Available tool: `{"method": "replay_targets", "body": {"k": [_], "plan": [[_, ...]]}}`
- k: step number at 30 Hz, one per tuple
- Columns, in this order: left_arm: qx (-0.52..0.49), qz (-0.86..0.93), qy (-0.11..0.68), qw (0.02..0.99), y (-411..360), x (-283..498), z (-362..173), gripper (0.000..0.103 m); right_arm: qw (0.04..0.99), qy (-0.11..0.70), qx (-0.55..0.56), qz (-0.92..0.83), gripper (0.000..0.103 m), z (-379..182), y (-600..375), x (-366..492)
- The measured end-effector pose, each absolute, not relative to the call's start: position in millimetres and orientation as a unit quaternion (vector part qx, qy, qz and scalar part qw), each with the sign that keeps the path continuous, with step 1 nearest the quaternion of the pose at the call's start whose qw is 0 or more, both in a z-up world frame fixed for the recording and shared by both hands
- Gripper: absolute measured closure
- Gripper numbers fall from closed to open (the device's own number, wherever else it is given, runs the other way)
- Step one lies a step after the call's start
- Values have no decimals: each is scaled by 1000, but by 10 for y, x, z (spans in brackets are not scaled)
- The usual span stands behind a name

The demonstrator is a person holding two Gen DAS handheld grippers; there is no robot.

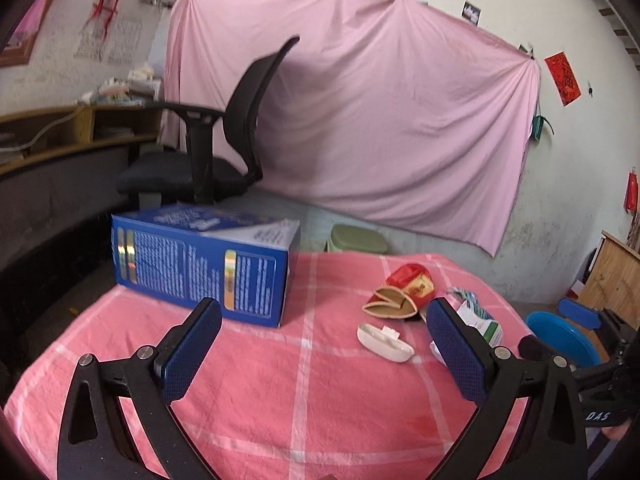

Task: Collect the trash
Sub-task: 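Move both tools back over the table toward the remaining trash, then grasp the white needle-roller box with the right tool while the left tool grasps the white plastic piece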

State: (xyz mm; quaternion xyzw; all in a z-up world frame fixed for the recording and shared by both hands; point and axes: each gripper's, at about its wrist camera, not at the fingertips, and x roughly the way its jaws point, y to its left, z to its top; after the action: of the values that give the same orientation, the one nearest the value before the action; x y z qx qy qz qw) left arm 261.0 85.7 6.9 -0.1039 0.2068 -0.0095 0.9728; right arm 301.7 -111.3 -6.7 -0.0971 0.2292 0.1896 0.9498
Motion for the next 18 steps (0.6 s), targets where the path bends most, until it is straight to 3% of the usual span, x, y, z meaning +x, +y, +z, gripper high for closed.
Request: {"method": "replay_targets", "body": {"k": [5, 12, 18], "plan": [[-112, -40, 252, 960, 814, 2799, -13, 6, 932, 284, -121, 193, 0, -212, -1030, 3188], [-124, -96, 330, 931, 706, 3115, -166, 35, 914, 341, -106, 193, 0, -342, -1062, 3424], [-154, -128, 374, 906, 648, 3344, -279, 42, 903, 357, -100, 219, 0, -388, -1028, 3476]]}}
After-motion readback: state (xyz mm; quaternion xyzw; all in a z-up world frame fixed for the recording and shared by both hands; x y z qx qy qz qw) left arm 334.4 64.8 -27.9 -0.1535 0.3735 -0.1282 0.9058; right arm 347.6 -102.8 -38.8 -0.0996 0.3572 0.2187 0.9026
